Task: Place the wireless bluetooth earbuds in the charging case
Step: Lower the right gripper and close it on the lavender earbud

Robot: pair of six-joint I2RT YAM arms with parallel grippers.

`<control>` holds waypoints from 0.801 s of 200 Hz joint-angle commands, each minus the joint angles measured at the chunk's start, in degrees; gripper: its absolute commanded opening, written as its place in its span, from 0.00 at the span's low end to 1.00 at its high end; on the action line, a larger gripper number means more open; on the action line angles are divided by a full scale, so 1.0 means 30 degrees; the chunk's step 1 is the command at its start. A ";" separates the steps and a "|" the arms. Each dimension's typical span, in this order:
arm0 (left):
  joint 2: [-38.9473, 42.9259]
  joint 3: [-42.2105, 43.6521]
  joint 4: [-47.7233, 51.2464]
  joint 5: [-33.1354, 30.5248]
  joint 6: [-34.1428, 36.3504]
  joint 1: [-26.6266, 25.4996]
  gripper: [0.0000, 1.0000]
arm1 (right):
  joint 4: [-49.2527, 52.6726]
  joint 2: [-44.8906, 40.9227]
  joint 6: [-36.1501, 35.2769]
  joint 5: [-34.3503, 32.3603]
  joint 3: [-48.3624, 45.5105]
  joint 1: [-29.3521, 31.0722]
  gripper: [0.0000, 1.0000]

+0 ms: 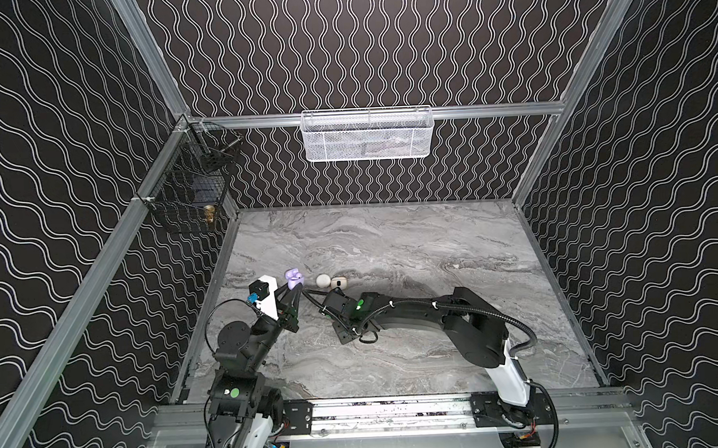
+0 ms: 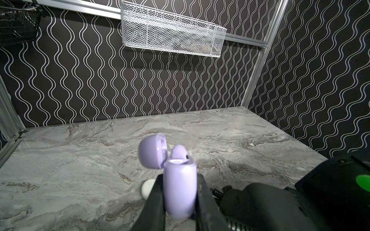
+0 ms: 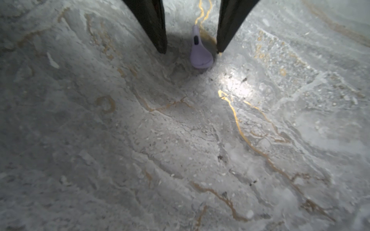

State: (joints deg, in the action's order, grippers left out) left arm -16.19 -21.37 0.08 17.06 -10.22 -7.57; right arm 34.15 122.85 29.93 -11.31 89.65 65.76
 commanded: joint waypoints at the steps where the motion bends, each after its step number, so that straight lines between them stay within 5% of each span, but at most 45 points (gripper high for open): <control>1: 0.0058 -0.0087 -0.0463 -0.0062 0.0183 0.0020 0.00 | 0.0968 0.0339 -0.0060 -0.0093 0.0462 0.0011 0.42; 160: 0.0116 -0.0117 -0.0462 -0.0032 0.0184 0.0009 0.00 | 0.0756 0.0859 0.0101 0.0635 0.0835 0.0024 0.27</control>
State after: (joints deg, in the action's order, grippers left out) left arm -15.81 -21.37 0.10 16.91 -10.20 -7.57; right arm 35.57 125.05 29.34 -11.51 92.51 65.73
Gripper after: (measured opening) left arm 0.224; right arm 0.282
